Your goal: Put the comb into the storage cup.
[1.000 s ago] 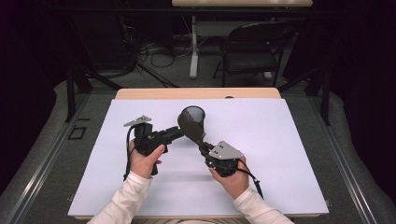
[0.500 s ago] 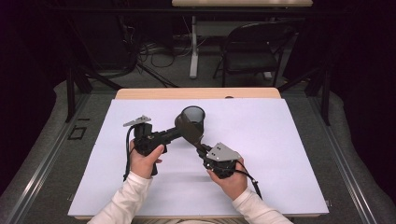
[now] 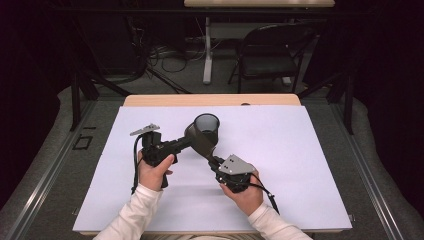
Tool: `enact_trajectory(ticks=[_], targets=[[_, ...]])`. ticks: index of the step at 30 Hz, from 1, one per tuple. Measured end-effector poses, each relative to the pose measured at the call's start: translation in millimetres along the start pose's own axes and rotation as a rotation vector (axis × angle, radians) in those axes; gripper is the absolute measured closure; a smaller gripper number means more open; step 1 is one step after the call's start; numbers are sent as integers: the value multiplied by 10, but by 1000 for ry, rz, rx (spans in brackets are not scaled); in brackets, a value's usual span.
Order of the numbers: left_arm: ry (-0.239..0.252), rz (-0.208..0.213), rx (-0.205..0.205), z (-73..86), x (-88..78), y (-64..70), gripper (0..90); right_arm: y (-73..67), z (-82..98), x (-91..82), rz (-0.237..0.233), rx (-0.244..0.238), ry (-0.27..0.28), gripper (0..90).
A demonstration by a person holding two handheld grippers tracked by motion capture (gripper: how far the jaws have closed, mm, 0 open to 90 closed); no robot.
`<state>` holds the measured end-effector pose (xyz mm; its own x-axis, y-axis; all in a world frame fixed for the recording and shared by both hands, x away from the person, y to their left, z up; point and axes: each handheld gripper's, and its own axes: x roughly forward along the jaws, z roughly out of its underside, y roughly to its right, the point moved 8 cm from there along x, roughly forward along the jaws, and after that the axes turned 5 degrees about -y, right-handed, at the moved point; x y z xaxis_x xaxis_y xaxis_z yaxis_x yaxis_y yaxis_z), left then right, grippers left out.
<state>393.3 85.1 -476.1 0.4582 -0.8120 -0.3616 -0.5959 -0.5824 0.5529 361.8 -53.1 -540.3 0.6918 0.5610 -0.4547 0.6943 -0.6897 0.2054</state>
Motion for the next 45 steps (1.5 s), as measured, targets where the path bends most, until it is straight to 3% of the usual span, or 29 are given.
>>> enact_trajectory(ticks=[29, 45], targets=[[-4, 70, -106, 14, 3, -31, 838, -15, 28, 31, -1, -2, -7, 723], [-6, 79, -122, 17, 0, -32, 840, -31, 33, 42, -5, -8, -7, 715]])
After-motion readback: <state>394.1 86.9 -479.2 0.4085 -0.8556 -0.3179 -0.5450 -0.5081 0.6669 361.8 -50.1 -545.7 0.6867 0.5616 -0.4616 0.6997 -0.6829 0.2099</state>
